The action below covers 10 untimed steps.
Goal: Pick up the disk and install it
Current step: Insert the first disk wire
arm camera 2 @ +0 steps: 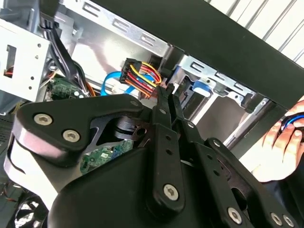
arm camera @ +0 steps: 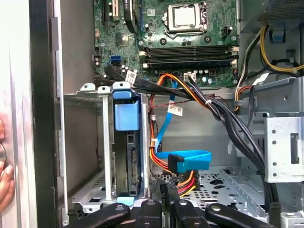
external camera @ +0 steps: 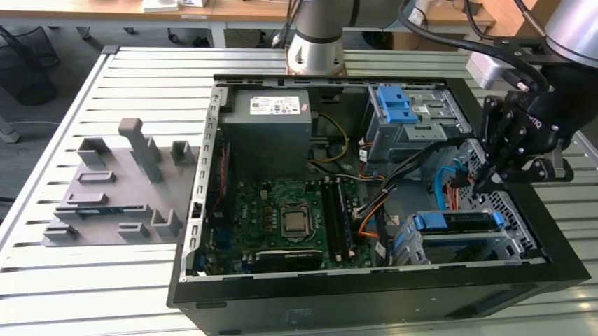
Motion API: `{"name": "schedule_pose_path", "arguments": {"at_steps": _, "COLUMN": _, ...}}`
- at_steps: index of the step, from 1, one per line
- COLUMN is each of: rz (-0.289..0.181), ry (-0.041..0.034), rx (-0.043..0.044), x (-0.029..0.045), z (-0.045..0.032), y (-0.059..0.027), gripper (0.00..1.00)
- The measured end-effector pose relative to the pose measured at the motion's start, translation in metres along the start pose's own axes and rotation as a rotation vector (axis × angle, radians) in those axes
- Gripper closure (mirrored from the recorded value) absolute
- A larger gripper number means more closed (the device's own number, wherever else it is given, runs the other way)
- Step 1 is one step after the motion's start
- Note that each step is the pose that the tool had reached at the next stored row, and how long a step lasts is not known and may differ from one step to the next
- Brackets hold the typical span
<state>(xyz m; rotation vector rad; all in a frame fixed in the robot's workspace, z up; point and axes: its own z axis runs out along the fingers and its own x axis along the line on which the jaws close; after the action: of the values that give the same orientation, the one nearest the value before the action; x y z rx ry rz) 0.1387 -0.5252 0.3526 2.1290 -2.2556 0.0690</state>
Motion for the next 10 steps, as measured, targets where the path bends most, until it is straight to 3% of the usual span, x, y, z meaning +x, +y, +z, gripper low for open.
{"name": "schedule_pose_path", "arguments": {"at_steps": 4, "rz": -0.001, "ry": -0.0127, "rx": 0.0023, "x": 0.0064, "z": 0.0009, "y": 0.001, "gripper": 0.84}}
{"name": "schedule_pose_path", "arguments": {"at_steps": 8, "rz": -0.001, "ry": -0.0354, "rx": 0.0067, "x": 0.0088, "z": 0.0012, "y": 0.0038, "gripper": 0.84}}
{"name": "schedule_pose_path", "arguments": {"at_steps": 10, "rz": -0.001, "ry": -0.0407, "rx": 0.0092, "x": 0.0109, "z": 0.0015, "y": 0.0049, "gripper": 0.84}}
